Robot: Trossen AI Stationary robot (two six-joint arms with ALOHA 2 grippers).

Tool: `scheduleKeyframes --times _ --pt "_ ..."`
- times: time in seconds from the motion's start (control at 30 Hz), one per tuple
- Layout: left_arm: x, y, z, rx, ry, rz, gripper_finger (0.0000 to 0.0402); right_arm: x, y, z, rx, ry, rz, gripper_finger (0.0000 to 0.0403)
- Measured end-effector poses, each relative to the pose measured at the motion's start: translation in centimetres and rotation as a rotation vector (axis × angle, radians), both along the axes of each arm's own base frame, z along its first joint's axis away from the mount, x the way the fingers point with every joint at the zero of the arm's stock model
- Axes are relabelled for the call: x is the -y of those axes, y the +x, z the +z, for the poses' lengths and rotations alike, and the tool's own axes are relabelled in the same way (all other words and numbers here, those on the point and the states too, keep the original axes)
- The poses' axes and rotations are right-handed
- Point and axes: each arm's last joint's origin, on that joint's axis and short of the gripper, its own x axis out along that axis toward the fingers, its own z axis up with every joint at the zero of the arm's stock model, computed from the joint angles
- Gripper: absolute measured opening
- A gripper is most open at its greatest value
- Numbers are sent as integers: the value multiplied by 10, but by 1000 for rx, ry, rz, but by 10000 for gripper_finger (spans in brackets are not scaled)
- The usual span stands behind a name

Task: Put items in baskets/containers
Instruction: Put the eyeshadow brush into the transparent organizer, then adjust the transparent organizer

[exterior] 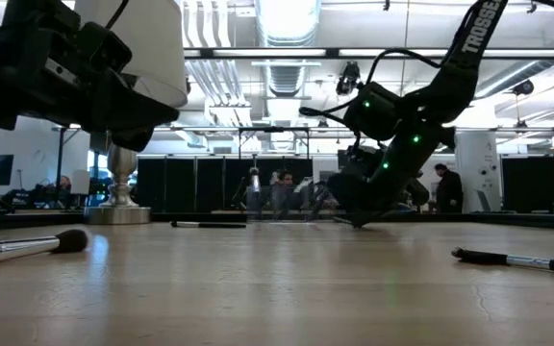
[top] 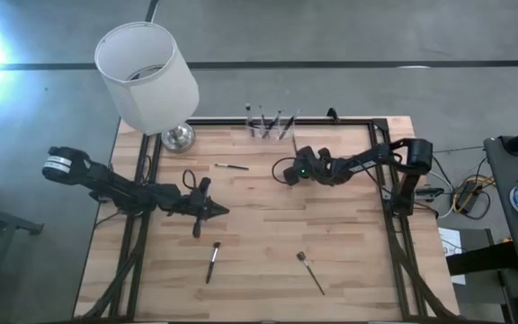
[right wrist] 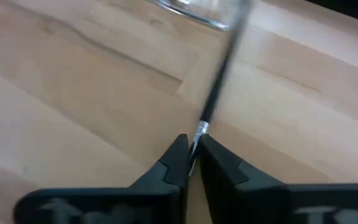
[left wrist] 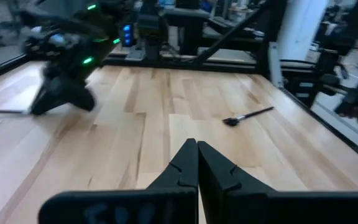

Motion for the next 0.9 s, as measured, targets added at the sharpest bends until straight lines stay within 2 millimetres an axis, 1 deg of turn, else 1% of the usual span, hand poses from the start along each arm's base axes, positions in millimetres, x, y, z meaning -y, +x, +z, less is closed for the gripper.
scheduleKeyframes --times 0.07,0.17,0.27,0.4,0.57,0.67,0.73,0.83,0.9 --pt "-1 0 0 -9 -23 23 0 -3 -2 1 -34 2 18 15" --pt "-1 2 1 -12 -35 35 0 -10 -5 4 -83 13 44 11" --pt "-1 5 1 -46 -37 78 0 -24 -9 9 -135 21 88 9" --pt "-2 12 0 -139 -13 121 0 -45 -13 17 -189 29 160 8" --pt "-1 19 6 -148 -6 124 0 -64 -16 30 -197 2 241 8" --pt "-1 20 8 -141 7 122 0 -75 -9 37 -150 -34 317 8" --pt "-1 20 8 -141 8 121 0 -79 -1 45 -88 -60 358 8" --pt "-1 20 8 -141 8 121 0 -79 14 56 -38 -95 388 8" --pt "-1 20 8 -142 9 121 0 -74 25 62 -34 -116 390 8"
